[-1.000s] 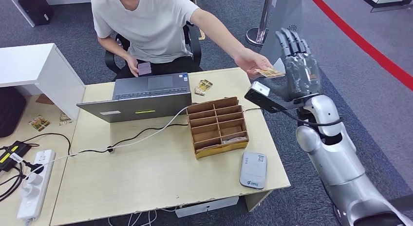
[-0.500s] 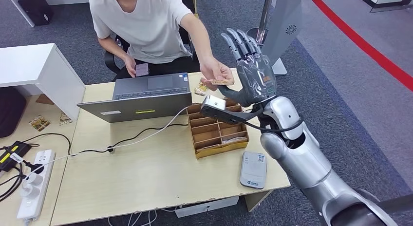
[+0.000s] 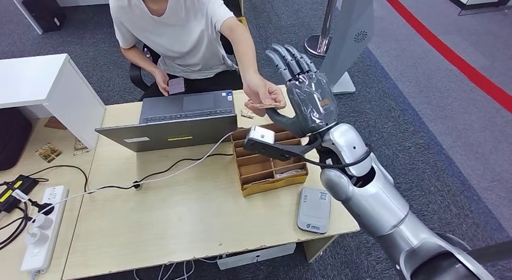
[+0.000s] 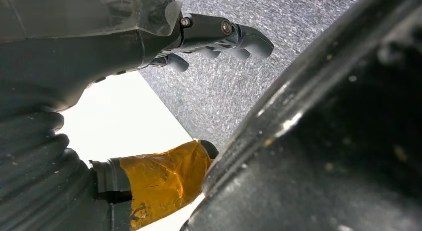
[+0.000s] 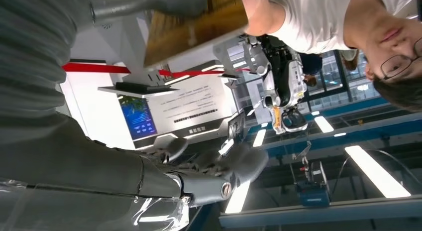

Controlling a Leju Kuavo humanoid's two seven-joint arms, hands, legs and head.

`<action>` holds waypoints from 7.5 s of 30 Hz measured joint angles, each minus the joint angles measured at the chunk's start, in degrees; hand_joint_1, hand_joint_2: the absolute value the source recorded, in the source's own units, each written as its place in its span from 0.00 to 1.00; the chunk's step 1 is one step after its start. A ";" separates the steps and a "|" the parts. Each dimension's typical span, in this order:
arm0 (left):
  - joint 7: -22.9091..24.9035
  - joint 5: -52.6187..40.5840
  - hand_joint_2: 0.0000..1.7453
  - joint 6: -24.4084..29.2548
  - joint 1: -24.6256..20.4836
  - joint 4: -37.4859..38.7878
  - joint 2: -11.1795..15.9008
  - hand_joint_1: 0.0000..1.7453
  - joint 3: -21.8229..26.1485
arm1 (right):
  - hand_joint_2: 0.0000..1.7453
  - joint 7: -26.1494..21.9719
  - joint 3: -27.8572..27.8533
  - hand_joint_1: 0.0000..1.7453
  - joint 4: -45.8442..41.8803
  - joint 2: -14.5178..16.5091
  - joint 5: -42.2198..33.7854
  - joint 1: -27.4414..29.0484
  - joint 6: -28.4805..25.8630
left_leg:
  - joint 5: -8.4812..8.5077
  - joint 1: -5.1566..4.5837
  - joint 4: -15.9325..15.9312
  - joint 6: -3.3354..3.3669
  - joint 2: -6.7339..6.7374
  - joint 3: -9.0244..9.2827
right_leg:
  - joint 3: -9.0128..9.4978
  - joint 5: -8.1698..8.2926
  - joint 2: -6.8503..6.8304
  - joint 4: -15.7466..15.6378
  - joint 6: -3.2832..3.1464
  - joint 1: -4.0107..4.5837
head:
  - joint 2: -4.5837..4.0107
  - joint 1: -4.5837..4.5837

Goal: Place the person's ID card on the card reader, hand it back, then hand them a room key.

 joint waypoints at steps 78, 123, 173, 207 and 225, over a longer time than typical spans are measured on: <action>0.03 9.33 1.00 1.09 0.34 0.00 0.54 0.00 -0.01 | 1.00 -2.51 -3.70 1.00 -0.22 -4.95 7.67 25.31 -11.70 | 0.01 0.02 0.00 -0.01 0.09 -0.11 | -0.15 0.05 0.08 -0.03 -0.03 0.04 | 0.00 0.01; 0.05 9.33 1.00 1.81 0.33 0.00 0.45 0.00 0.00 | 1.00 1.63 -13.08 1.00 13.92 -5.84 15.86 37.63 -19.52 | -0.01 0.03 0.00 -0.01 0.14 -0.12 | -0.17 0.05 0.10 -0.04 -0.03 0.04 | 0.00 0.01; 0.01 9.26 1.00 -0.58 0.07 0.00 0.83 0.00 -4.33 | 1.00 4.44 9.93 1.00 23.77 13.43 16.74 -10.16 -1.82 | 0.22 0.07 0.00 -0.18 0.29 -0.25 | -0.37 0.29 0.35 0.11 -0.06 0.07 | 0.00 0.02; -0.49 9.26 1.00 0.70 0.37 0.33 0.54 0.00 -4.44 | 1.00 2.60 6.72 0.00 13.45 7.98 10.93 -1.68 -8.60 | 0.21 0.07 0.01 -0.18 0.32 -0.31 | -0.51 0.33 0.38 0.09 -0.11 0.07 | 0.00 0.02; -0.47 9.26 1.00 1.13 0.40 0.36 0.52 0.00 -2.95 | 1.00 -5.33 5.70 0.00 -6.93 1.77 9.87 27.18 -13.28 | 0.06 0.08 -0.02 -0.20 0.27 -0.46 | -0.62 0.23 0.30 0.03 -0.12 0.08 | 0.00 0.01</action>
